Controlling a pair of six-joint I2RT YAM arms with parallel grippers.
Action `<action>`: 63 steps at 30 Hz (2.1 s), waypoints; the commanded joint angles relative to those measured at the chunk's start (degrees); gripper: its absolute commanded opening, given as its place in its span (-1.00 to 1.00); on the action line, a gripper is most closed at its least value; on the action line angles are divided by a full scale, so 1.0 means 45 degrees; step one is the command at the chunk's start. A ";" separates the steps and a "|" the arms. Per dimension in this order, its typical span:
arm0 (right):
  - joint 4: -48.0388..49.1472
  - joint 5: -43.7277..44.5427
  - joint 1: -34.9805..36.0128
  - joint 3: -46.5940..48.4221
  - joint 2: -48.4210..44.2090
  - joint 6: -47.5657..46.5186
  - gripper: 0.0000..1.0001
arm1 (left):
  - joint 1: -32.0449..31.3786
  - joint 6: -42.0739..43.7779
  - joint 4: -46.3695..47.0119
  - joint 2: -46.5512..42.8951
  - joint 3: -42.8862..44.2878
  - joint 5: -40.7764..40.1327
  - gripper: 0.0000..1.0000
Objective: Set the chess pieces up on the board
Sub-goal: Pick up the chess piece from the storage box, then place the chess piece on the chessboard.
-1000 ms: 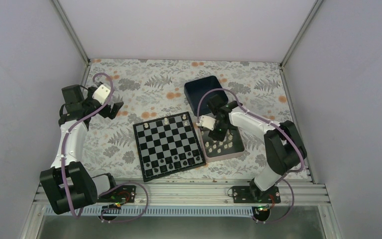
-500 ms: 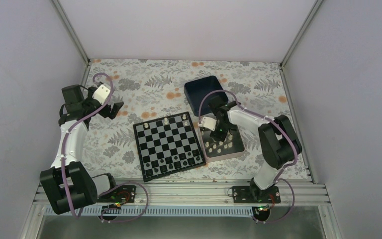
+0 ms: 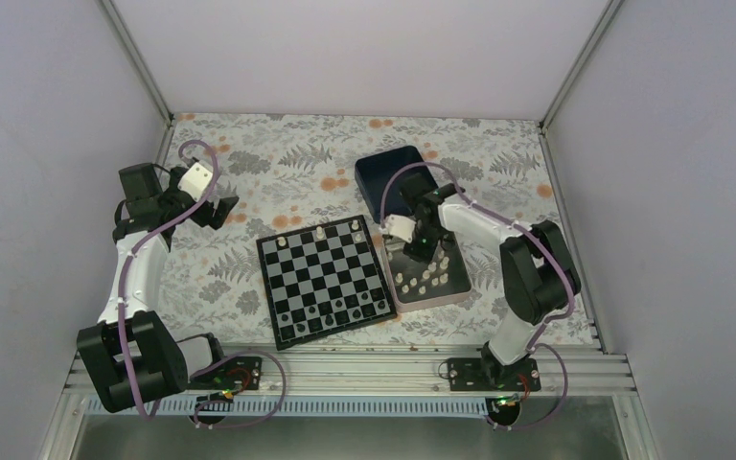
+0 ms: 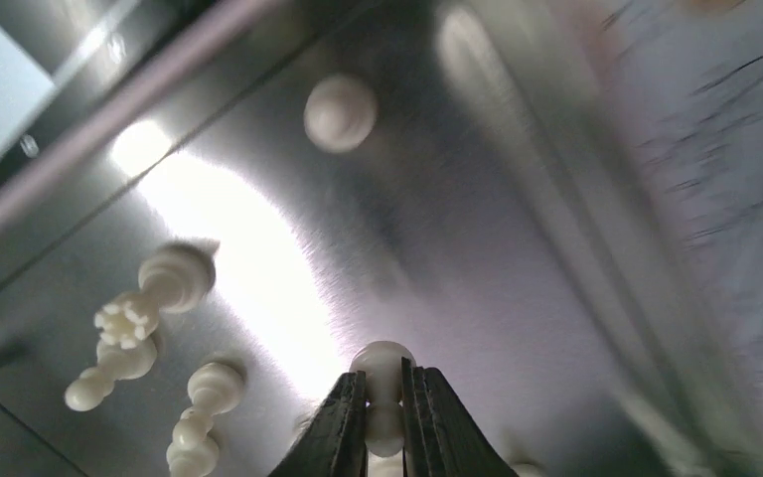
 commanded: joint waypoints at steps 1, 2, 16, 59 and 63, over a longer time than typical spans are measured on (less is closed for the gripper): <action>-0.1016 0.0178 0.0206 0.1905 -0.0080 0.0168 -0.87 | 0.0023 0.0068 0.0226 0.0014 -0.0096 0.0410 1.00; -0.1291 0.0256 0.0354 0.2392 -0.0021 0.0188 -0.87 | 0.0013 0.0058 0.0224 0.0014 -0.0088 0.0409 1.00; -0.2998 0.0907 0.3066 0.8858 0.4000 -0.0015 -0.84 | 0.0041 0.0248 0.0231 0.0044 -0.0008 0.0390 1.00; -0.2282 0.0785 0.3672 0.9752 0.5412 0.0092 -0.32 | 0.0043 0.0526 0.0245 0.0182 -0.0232 0.0293 1.00; -0.2593 0.0409 0.3403 0.9064 0.3398 0.0322 -0.24 | 0.0043 0.0507 0.0247 0.0132 -0.0265 0.0256 1.00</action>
